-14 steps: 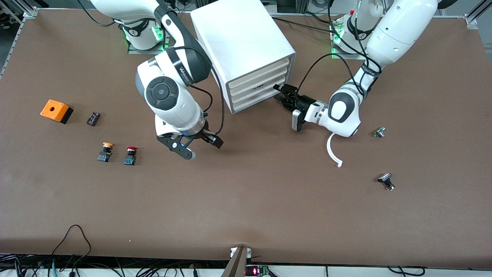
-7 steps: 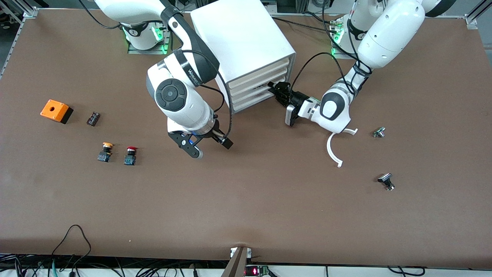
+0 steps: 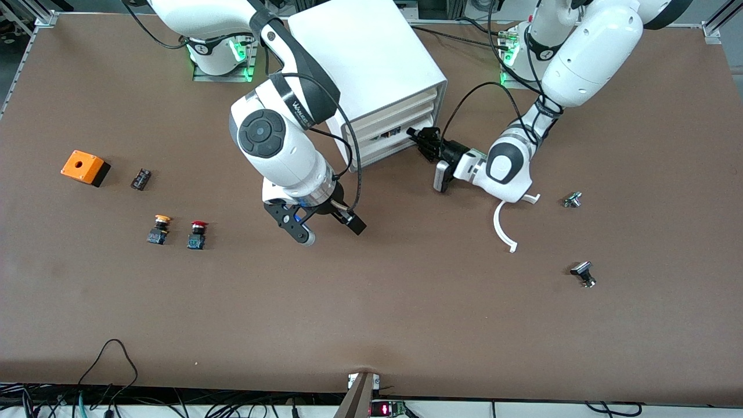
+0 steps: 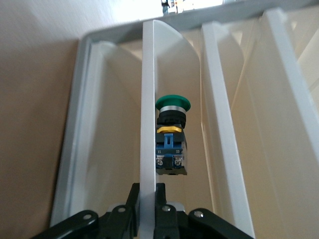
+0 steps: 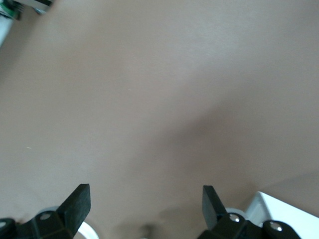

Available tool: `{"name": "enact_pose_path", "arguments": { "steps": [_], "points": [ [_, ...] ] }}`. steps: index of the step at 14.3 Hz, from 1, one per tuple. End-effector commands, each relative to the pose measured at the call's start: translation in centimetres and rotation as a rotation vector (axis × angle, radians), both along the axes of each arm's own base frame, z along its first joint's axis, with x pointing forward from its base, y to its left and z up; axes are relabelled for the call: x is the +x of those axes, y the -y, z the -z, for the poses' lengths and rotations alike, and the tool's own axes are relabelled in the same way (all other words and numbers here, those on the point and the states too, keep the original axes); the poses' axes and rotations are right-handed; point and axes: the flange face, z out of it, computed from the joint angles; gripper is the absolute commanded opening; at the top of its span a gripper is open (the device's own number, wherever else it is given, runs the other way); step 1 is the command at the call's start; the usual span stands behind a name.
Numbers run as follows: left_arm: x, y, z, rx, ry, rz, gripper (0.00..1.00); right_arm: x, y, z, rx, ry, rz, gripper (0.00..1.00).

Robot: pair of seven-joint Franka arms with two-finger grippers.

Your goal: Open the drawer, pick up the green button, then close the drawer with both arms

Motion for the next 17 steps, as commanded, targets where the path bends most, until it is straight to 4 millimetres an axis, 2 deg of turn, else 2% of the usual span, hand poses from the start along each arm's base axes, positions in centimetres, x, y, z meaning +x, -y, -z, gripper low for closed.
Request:
{"name": "enact_pose_path", "arguments": {
  "steps": [1, 3, 5, 6, 7, 9, 11, 14, 17],
  "points": [
    [4.5, -2.9, -1.2, 0.031, 0.027, -0.078, 0.0, -0.1, -1.9, -0.3, 0.053, 0.017, 0.065, 0.99],
    [7.8, -5.0, -2.3, 0.088, 0.059, -0.093, 0.0, -0.6, -3.4, 0.4, 0.057, -0.003, 0.105, 0.99],
    [9.7, -6.4, -2.8, 0.121, 0.061, -0.121, 0.0, -1.9, -5.5, 1.7, 0.052, -0.033, 0.131, 0.99],
    [10.2, -6.6, -3.1, 0.125, 0.062, -0.129, 0.17, -2.5, -6.3, 2.5, 0.047, -0.05, 0.145, 0.99],
    [10.2, -6.6, -3.1, 0.124, 0.065, -0.13, 0.99, -3.4, -7.6, 3.3, 0.042, -0.063, 0.147, 0.99],
    [10.7, -7.8, -3.3, 0.129, 0.064, -0.153, 1.0, -5.6, -10.1, 5.1, 0.025, -0.093, 0.152, 0.99],
    [11.4, -9.3, -4.4, 0.134, 0.058, -0.182, 1.0, -8.2, -12.9, 6.9, 0.004, -0.115, 0.151, 0.99],
    [12.6, -9.5, -6.6, 0.186, 0.0, -0.22, 1.0, -12.4, -16.7, 8.8, -0.02, -0.141, 0.169, 0.99],
    [14.1, -9.7, -9.2, 0.24, -0.014, -0.235, 1.0, -14.8, -18.5, 11.7, -0.075, -0.15, 0.198, 0.99]
  ]
}}
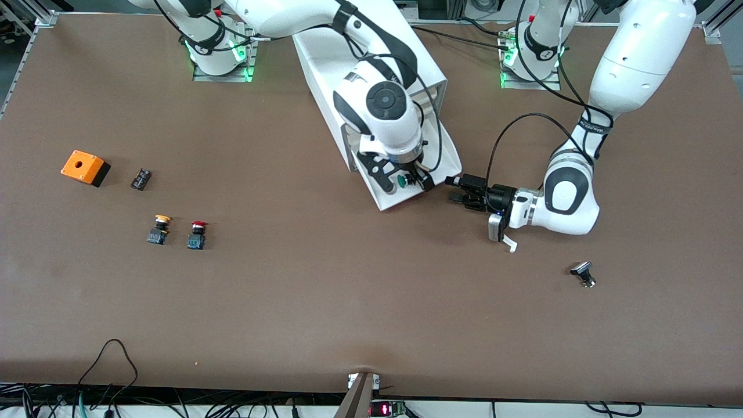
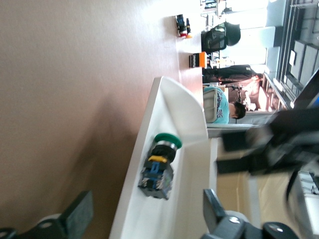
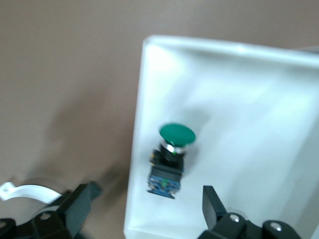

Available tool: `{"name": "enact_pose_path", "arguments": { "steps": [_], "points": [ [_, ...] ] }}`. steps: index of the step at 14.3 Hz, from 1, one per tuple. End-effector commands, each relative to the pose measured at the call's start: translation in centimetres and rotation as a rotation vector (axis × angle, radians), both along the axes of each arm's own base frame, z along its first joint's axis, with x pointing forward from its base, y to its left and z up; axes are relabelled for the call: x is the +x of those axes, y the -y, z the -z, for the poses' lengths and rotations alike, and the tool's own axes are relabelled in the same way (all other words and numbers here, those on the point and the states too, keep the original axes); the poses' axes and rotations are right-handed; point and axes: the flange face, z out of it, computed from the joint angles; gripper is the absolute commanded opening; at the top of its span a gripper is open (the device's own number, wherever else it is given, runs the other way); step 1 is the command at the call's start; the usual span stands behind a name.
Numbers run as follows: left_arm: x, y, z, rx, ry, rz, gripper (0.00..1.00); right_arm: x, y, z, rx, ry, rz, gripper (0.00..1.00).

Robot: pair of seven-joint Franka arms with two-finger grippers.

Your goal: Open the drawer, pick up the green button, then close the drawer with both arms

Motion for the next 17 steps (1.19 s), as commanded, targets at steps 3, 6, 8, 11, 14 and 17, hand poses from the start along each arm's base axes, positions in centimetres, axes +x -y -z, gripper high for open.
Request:
{"name": "enact_pose_path", "arguments": {
  "steps": [3, 6, 8, 11, 14, 17],
  "points": [
    [2.0, -2.3, -4.7, 0.178, -0.01, -0.002, 1.0, -0.9, -1.4, 3.7, -0.046, 0.001, 0.04, 0.99],
    [3.8, -3.2, -7.2, 0.333, -0.056, 0.003, 1.0, -1.2, -1.6, 4.8, -0.046, 0.001, 0.042, 0.99],
    [4.5, -3.8, -8.7, 0.446, -0.07, 0.008, 1.0, -1.1, -1.7, 5.2, -0.046, 0.0, 0.045, 0.94],
    [5.3, -4.7, -10.2, 0.646, -0.129, -0.016, 1.0, -1.3, -1.8, 5.2, -0.046, 0.001, 0.036, 0.24],
    [6.0, -5.3, -11.2, 0.801, -0.151, -0.043, 1.0, -1.6, -1.9, 4.9, -0.05, 0.003, 0.028, 0.0],
    [6.3, -4.9, -12.4, 0.862, -0.181, -0.081, 1.0, 0.0, -0.6, 3.9, -0.061, 0.003, 0.032, 0.0]
  ]
}}
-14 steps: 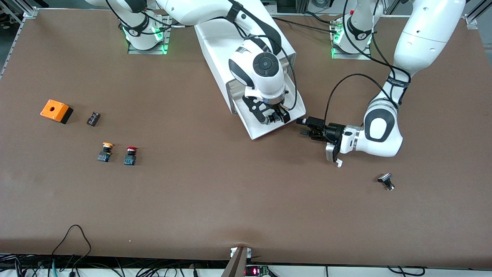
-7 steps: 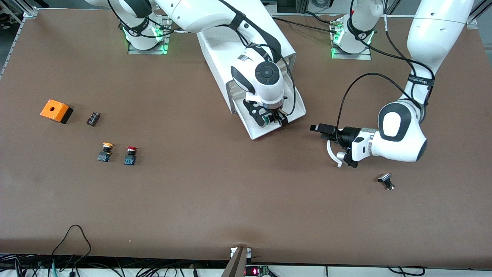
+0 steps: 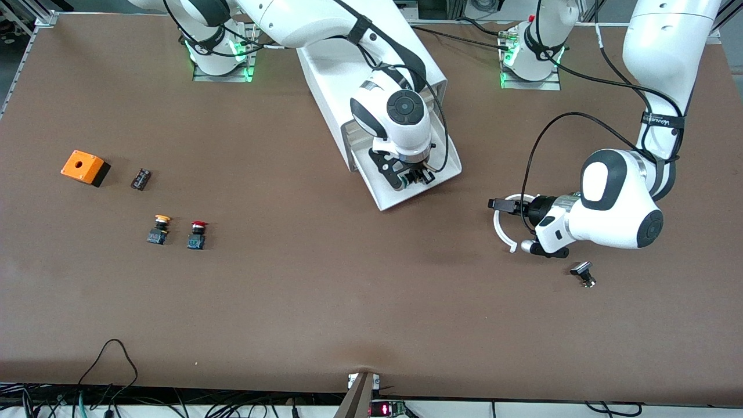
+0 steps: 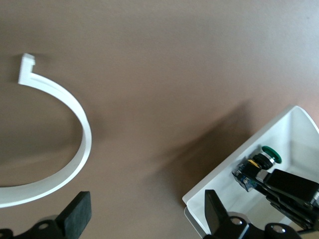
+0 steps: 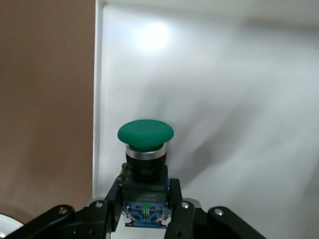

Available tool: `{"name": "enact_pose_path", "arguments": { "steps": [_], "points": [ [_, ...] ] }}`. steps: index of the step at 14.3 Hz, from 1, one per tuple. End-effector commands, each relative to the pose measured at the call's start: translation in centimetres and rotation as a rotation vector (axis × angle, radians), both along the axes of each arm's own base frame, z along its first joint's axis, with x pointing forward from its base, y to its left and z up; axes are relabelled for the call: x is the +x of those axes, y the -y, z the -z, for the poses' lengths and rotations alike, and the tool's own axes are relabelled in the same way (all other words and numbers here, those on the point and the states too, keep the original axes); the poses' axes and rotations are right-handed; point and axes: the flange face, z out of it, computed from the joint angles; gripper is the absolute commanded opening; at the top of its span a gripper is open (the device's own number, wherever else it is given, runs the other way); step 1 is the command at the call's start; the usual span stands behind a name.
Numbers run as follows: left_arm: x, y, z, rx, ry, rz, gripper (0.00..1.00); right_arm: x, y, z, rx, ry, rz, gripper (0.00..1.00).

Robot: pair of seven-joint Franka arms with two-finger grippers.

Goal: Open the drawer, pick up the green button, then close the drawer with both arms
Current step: 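Lift the green button out of the drawer with the right gripper, then carry the button with the right gripper while the left gripper pushes drawer shut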

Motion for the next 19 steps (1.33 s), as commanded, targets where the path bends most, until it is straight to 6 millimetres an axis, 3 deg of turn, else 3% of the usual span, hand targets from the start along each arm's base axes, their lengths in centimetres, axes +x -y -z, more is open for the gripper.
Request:
{"name": "enact_pose_path", "arguments": {
  "steps": [1, 5, 8, 9, 11, 14, 15, 17, 19],
  "points": [
    [0.1, 0.5, -1.6, 0.086, -0.008, -0.03, 1.0, 2.7, 1.3, -3.7, 0.006, 0.032, -0.004, 0.0],
    [0.1, 0.0, -2.0, 0.138, -0.001, -0.021, 1.0, 7.7, 5.8, -11.0, 0.052, 0.082, -0.111, 0.0],
    [0.1, 0.1, -2.2, 0.173, -0.014, -0.058, 1.0, 10.4, 10.5, -15.3, 0.04, 0.112, -0.367, 0.0],
    [0.2, 0.3, -2.5, 0.228, -0.008, -0.069, 1.0, 11.5, 13.0, -16.9, 0.035, 0.122, -0.444, 0.0],
    [0.2, 2.9, -1.6, 0.328, 0.014, -0.134, 1.0, 13.2, 17.3, -17.7, 0.01, 0.103, -0.621, 0.0],
    [0.0, 9.2, 1.7, 0.416, 0.028, -0.371, 1.0, 16.3, 26.6, -16.3, -0.003, 0.064, -0.835, 0.0],
    [-0.3, 10.9, 2.8, 0.442, 0.038, -0.42, 1.0, 17.2, 29.9, -15.0, -0.007, 0.046, -0.886, 0.0],
    [-1.7, 13.6, 4.9, 0.465, 0.045, -0.446, 1.0, 19.4, 36.4, -12.3, -0.009, 0.03, -0.967, 0.0],
    [-3.6, 15.0, 5.8, 0.471, 0.026, -0.407, 1.0, 21.1, 41.7, -9.0, -0.008, 0.017, -0.986, 0.0]
  ]
}}
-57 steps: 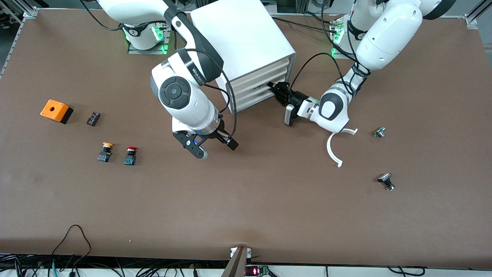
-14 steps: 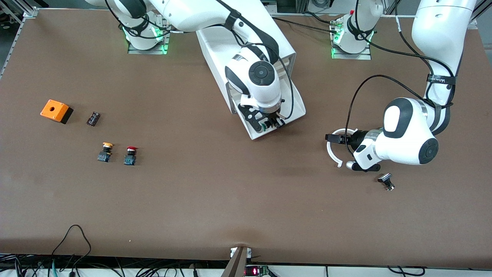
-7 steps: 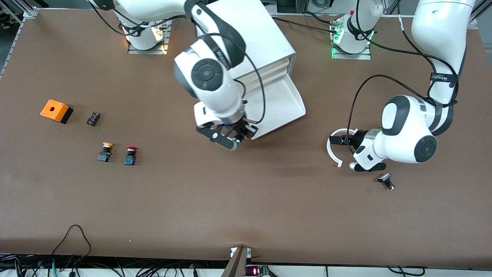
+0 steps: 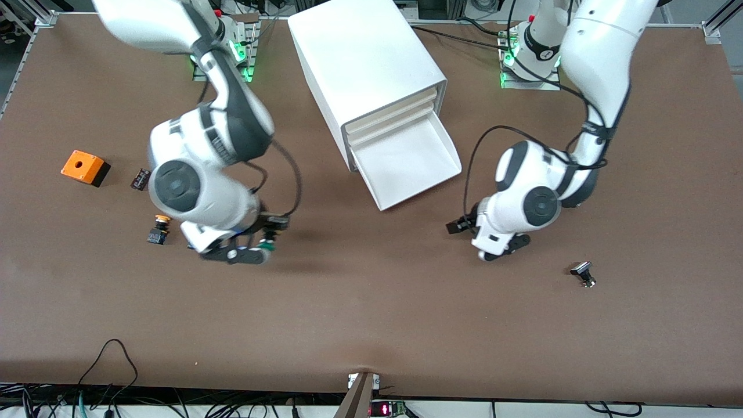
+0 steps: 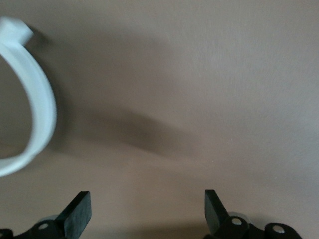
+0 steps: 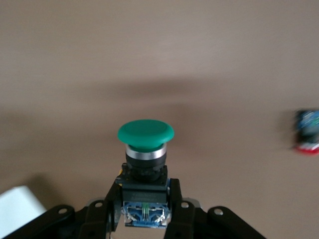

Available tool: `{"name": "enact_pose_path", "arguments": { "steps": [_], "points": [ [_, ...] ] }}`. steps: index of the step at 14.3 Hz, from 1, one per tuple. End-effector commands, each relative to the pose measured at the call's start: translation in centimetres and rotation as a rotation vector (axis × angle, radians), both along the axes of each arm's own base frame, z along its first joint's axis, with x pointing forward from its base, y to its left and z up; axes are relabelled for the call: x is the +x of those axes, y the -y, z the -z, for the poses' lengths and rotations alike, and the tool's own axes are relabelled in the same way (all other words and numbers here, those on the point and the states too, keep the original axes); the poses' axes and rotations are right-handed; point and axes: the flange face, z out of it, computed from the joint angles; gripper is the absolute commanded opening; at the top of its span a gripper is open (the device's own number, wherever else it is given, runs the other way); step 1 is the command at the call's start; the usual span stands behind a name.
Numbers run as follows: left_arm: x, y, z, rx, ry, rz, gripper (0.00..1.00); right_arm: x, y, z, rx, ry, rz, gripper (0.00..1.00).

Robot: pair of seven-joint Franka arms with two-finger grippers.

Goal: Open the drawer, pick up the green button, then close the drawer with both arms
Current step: 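Carry the button with the right gripper while the left gripper pushes drawer shut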

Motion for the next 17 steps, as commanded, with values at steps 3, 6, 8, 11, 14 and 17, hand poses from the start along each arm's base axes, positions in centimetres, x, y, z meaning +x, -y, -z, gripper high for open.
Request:
{"name": "enact_pose_path", "arguments": {
  "steps": [3, 6, 8, 11, 14, 17],
  "points": [
    [-5.3, 4.7, 0.6, -0.016, -0.056, 0.075, 1.0, 0.6, 9.8, 9.2, 0.004, -0.026, -0.063, 0.0],
    [-8.5, 8.0, 1.0, -0.045, -0.097, 0.131, 1.0, -0.2, 12.0, 15.0, -0.001, -0.047, -0.055, 0.0],
    [-9.9, 9.8, 0.9, -0.062, -0.109, 0.161, 1.0, -0.3, 13.1, 16.8, 0.0, -0.059, -0.046, 0.0],
    [-12.9, 12.7, 0.9, -0.12, -0.165, 0.17, 1.0, -0.3, 13.1, 17.4, 0.0, -0.067, -0.032, 0.55],
    [-15.5, 15.9, -0.1, -0.14, -0.186, 0.168, 1.0, 0.1, 13.0, 16.2, 0.007, -0.05, -0.027, 0.99],
    [-16.5, 16.8, -0.1, -0.143, -0.194, 0.174, 1.0, 0.9, 12.7, 9.6, 0.011, 0.009, -0.049, 0.99]
  ]
}}
